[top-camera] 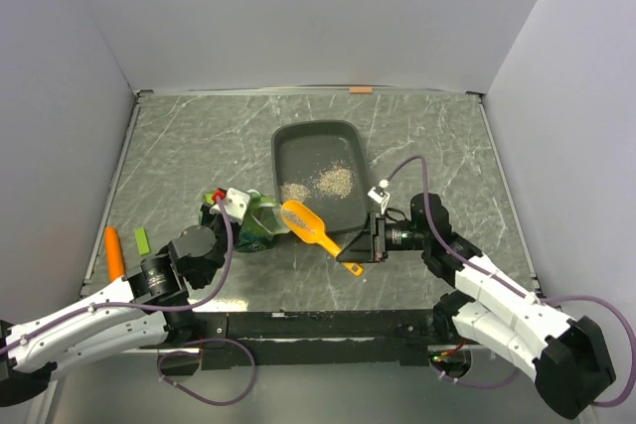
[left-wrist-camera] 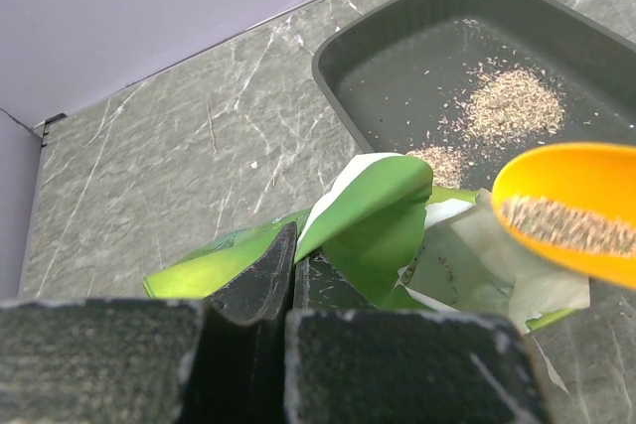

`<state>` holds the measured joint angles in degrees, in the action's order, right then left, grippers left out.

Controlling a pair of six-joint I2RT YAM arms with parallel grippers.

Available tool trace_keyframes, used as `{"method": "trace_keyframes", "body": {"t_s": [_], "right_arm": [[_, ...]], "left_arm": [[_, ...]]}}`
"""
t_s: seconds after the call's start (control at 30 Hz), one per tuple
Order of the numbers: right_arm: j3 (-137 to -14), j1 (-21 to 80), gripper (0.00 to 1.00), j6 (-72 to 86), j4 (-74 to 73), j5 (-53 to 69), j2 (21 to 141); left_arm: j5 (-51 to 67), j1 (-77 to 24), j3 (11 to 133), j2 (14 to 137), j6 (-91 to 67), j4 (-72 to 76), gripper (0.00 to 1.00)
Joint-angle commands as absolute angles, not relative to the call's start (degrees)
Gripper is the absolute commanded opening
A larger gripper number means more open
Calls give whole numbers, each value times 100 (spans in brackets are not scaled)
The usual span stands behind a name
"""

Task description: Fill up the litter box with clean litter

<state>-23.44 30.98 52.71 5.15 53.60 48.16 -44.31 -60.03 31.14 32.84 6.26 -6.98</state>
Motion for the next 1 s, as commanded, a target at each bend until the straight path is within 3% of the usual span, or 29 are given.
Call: {"method": "trace_keyframes", "body": {"t_s": [0.0,0.17,0.43,0.7,0.97], "right_arm": [[-2601,2708,0,5107,45,5274,4422],[-2873,2330,0,4940,-457,5124,4394],[-3734,2004,0,3581,-1589,4237,5465],[-5193,2135,0,2330,-3014,1893,6723],[-6459,3328,0,1706,-3568,19,7899]], "left_arm": [[-4737,-5994,3226,3305,536,-712,1],[-4746,-5994,3261,3410,510,-791,1],[-4693,-5994,3287,3384,475,-800,1],[-4667,-5994,3322,3322,448,-835,1],[-4614,-5994,3349,3217,413,-870,1]]}}
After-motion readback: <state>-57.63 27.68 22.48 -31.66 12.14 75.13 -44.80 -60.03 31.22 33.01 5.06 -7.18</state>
